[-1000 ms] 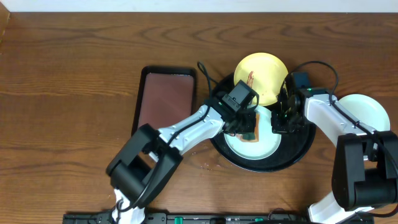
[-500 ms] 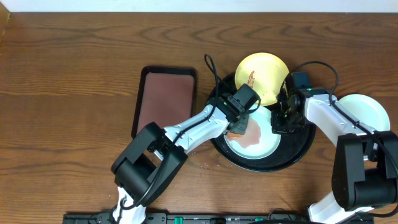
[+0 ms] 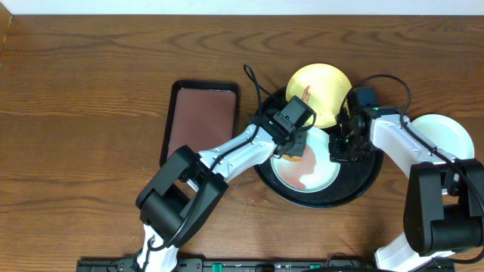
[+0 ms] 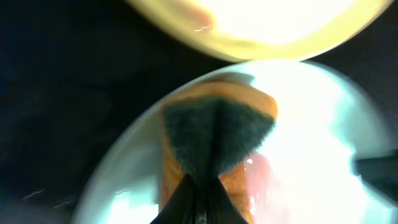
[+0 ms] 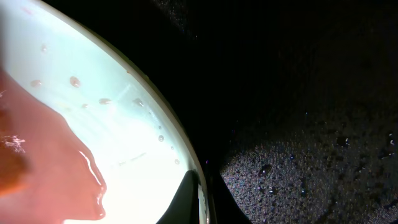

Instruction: Clean dirty plates on tray and stack at the side

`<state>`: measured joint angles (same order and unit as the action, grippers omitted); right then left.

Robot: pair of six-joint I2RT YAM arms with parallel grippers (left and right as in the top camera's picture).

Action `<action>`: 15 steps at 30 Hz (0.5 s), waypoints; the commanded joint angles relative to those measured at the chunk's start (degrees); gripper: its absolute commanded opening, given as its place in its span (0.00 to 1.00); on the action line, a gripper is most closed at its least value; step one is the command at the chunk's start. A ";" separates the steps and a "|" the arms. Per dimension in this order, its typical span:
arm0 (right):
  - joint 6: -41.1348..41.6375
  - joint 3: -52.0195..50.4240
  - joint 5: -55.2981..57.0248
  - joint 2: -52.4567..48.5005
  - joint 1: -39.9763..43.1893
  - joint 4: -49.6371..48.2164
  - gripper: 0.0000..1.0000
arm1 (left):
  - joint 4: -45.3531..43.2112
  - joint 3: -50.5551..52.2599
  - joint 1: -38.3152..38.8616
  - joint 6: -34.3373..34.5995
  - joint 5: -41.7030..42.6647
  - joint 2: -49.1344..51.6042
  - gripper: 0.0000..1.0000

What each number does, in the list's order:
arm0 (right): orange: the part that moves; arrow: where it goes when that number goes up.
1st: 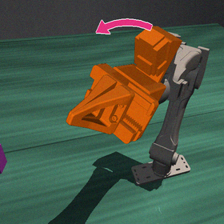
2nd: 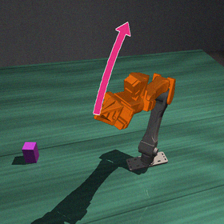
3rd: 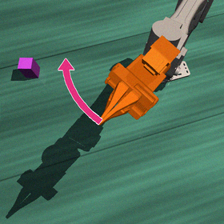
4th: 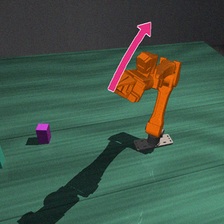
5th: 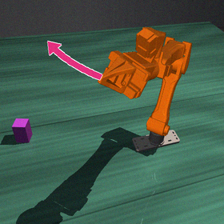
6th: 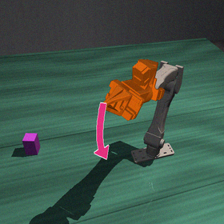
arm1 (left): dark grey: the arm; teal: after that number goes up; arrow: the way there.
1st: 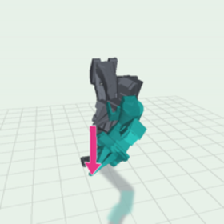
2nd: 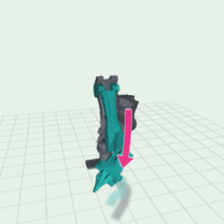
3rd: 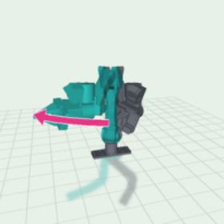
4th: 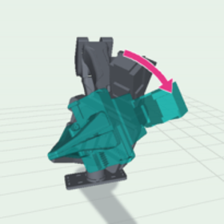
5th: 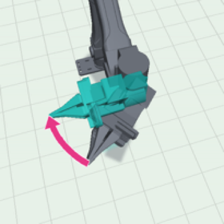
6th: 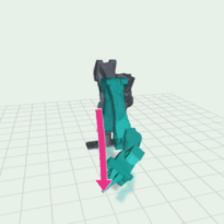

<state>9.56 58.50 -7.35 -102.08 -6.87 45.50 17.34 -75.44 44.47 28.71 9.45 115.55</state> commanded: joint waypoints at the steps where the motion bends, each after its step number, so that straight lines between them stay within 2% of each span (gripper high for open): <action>1: 0.22 -1.20 2.38 -1.22 -0.68 -0.94 0.01 | -4.13 0.26 0.15 5.97 6.49 1.22 0.08; 10: 0.24 -1.20 2.36 -1.22 -0.70 -1.11 0.01 | -11.93 0.26 0.13 5.81 6.56 1.75 0.08; 13: 0.24 -1.20 2.38 -1.22 -0.70 -0.92 0.01 | -10.32 0.26 -0.22 0.42 4.61 2.16 0.07; 15: 0.22 -1.20 2.36 -1.22 -0.70 -0.87 0.01 | -6.56 0.26 -0.31 -3.30 -1.62 2.14 0.07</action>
<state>9.56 58.48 -7.35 -102.08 -6.87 45.43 7.88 -75.31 44.69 31.44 14.22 116.36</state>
